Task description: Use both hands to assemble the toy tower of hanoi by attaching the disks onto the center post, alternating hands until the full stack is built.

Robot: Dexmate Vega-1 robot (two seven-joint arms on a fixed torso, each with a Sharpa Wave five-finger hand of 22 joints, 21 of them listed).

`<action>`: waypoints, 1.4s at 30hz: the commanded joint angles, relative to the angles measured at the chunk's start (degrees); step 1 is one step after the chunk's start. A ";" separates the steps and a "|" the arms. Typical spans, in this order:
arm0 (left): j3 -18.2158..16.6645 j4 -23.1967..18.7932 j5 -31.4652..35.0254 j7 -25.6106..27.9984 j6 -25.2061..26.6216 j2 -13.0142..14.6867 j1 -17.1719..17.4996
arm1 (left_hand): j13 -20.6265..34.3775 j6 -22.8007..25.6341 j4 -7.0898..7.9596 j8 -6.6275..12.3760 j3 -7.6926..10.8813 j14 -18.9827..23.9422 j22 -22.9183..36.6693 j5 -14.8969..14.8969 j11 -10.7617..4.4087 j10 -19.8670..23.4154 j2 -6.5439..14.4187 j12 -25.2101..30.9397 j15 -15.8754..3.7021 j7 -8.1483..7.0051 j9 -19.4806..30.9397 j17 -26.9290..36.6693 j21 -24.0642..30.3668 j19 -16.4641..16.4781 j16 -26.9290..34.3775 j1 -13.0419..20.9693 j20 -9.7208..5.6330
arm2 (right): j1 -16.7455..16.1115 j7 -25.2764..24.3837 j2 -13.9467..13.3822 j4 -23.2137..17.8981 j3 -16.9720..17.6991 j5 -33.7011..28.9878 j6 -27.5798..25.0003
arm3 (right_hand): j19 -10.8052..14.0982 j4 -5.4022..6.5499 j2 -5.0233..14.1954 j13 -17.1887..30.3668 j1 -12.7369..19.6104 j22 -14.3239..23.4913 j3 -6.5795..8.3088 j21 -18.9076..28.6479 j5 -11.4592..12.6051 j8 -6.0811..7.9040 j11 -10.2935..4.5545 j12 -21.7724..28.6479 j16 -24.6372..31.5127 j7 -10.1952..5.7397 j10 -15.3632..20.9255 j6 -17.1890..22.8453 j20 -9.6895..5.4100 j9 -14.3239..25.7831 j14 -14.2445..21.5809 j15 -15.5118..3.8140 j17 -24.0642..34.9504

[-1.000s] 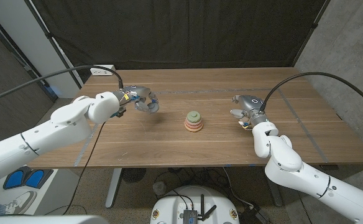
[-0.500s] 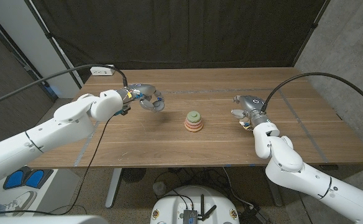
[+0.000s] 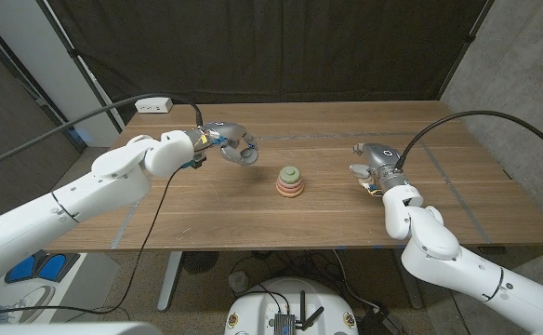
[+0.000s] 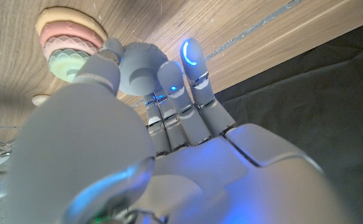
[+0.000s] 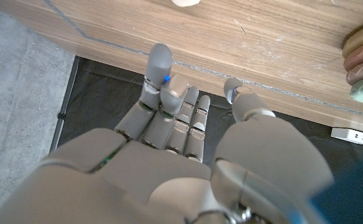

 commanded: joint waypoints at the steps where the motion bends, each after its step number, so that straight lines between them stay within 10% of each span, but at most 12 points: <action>1: 2.14 1.41 1.51 -1.47 -3.97 -3.41 -2.76 | 0.92 0.59 0.11 0.42 0.49 0.79 0.15 0.38 -4.42 4.81 0.38 0.39 -1.01 0.06 0.21 0.31 0.23 0.39 -0.13 0.58 -6.57 | -1.16 -1.68 -0.80 -1.09 0.80 1.38 -0.89 | 0.42 0.04 0.02 0.35 -0.26 0.16 0.50 0.30 0.34 0.39 0.02 -0.21 -0.04 0.14 0.49 0.44 -4.99 0.10 -0.07 -3.32 -0.06; 42: 9.73 6.56 4.92 -13.98 -8.83 -11.97 -13.22 | 1.35 0.13 0.23 -0.63 0.31 0.65 0.17 0.40 -4.29 4.11 0.37 -0.31 -1.01 0.20 0.63 1.24 0.24 0.22 -0.99 0.61 -6.53 | -3.57 -6.22 -3.27 -2.55 2.21 6.37 -1.77 | 0.73 0.05 0.04 0.64 -0.56 0.36 0.52 0.40 0.52 0.44 -0.10 -0.11 0.37 0.15 0.98 0.68 -4.99 0.08 0.21 -3.30 0.09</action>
